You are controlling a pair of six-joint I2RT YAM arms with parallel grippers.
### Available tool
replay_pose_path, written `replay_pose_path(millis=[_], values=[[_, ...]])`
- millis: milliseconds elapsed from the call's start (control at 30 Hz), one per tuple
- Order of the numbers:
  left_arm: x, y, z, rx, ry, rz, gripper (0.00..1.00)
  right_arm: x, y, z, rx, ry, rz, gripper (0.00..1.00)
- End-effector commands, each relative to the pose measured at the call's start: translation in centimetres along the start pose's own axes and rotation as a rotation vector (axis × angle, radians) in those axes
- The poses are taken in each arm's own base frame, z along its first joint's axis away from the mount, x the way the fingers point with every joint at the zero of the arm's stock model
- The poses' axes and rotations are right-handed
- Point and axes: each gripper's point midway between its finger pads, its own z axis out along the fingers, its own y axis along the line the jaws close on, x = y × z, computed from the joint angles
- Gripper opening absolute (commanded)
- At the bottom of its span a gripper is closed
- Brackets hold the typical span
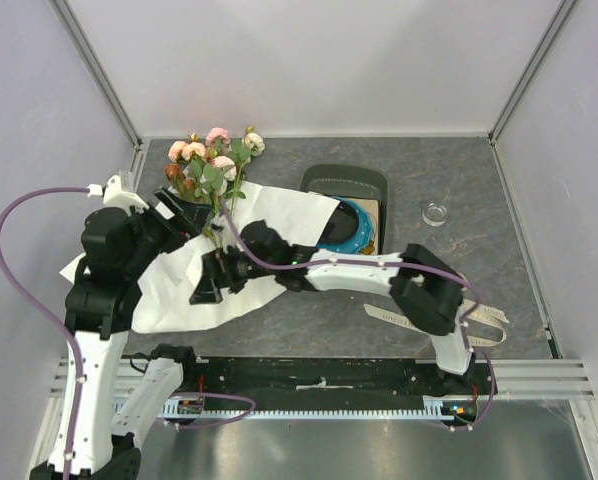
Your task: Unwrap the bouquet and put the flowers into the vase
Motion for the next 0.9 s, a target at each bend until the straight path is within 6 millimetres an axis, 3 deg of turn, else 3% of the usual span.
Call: replay_pose_path(millis=[0,100,167,300,400,467,533,633,667,733,767,800,833,867], values=[[0.2,1.6,2.4,-0.096,0.03,-0.06,0.87,-5.9,-1.0,-6.6,0.1,-0.191,-0.065,0.98],[1.5,2.2,3.2,-0.104,0.08,-0.093,0.89,-7.2,-7.1,-7.7,0.296,-0.188,-0.023,0.98],[1.7,2.0,2.9,-0.087,0.08,-0.094,0.9,-8.0,-9.8,-8.0,0.356,-0.193,0.015,0.98],[1.8,1.6,1.6,-0.046,0.069,-0.026,0.91,-8.0,-14.8,-6.0,0.426,-0.14,0.118,0.97],[2.0,0.9,0.9,0.013,0.077,0.045,0.92,-7.1,-17.3,-4.3,0.438,-0.079,0.143,0.88],[2.4,0.8,1.1,0.026,0.099,0.06,0.92,-6.5,-18.0,-3.6,0.434,-0.046,0.149,0.7],[2.9,0.7,1.2,0.036,0.128,0.075,0.92,-5.3,-17.7,-2.8,0.394,-0.006,0.145,0.52],[3.1,1.0,2.1,0.026,0.16,0.086,0.91,-3.8,-15.6,-2.4,0.328,0.036,0.11,0.4],[3.1,1.0,2.3,0.025,0.165,0.087,0.91,-2.6,-15.6,-2.6,0.323,0.06,0.113,0.37],[3.2,1.0,2.9,0.025,0.187,0.088,0.91,-2.7,-12.7,-2.9,0.246,0.053,0.065,0.36],[3.0,0.8,3.1,0.032,0.185,0.093,0.91,-1.0,-12.8,-3.4,0.249,0.082,0.078,0.36],[3.1,0.8,3.4,0.03,0.194,0.094,0.91,-2.1,-10.8,-3.8,0.2,0.048,0.039,0.36],[3.1,0.8,3.6,0.029,0.198,0.095,0.91,-0.3,-10.5,-4.1,0.183,0.086,0.043,0.36],[3.1,0.6,3.8,0.042,0.201,0.098,0.91,-0.4,-9.3,-4.5,0.15,0.081,0.024,0.36]])
